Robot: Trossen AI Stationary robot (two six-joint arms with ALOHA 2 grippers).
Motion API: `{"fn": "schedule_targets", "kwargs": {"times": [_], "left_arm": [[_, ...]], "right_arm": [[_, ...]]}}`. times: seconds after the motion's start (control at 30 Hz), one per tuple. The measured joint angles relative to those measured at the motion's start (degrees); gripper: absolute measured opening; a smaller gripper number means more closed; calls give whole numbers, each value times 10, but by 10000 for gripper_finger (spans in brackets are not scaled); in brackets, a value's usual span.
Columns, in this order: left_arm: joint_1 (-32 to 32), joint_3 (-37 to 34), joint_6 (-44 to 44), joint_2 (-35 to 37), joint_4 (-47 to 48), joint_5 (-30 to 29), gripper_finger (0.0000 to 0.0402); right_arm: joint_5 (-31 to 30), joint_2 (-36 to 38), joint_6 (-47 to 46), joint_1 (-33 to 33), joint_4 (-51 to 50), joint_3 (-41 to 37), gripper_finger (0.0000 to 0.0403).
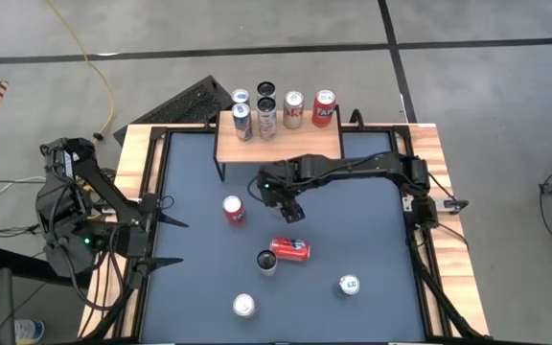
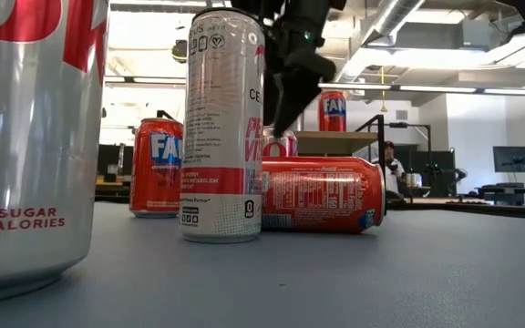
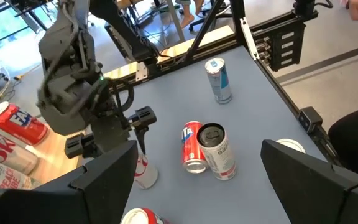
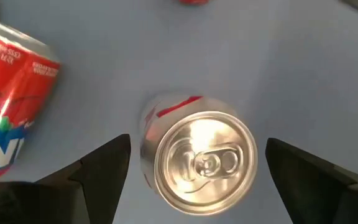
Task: Place canned beverage on shelf
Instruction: Put the center silver soda can on the shelf aligned with the other silver soda can
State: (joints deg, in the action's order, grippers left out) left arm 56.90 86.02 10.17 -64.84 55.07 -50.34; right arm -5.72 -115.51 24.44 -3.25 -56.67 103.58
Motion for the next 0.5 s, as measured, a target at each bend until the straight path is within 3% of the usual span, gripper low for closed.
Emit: {"fn": "schedule_targets", "kwargs": {"times": [0.5], "left_arm": [[0,0,0,0,0,0,330]], "right_arm": [[38,-11,7,-11,-1,-1,343]]}}
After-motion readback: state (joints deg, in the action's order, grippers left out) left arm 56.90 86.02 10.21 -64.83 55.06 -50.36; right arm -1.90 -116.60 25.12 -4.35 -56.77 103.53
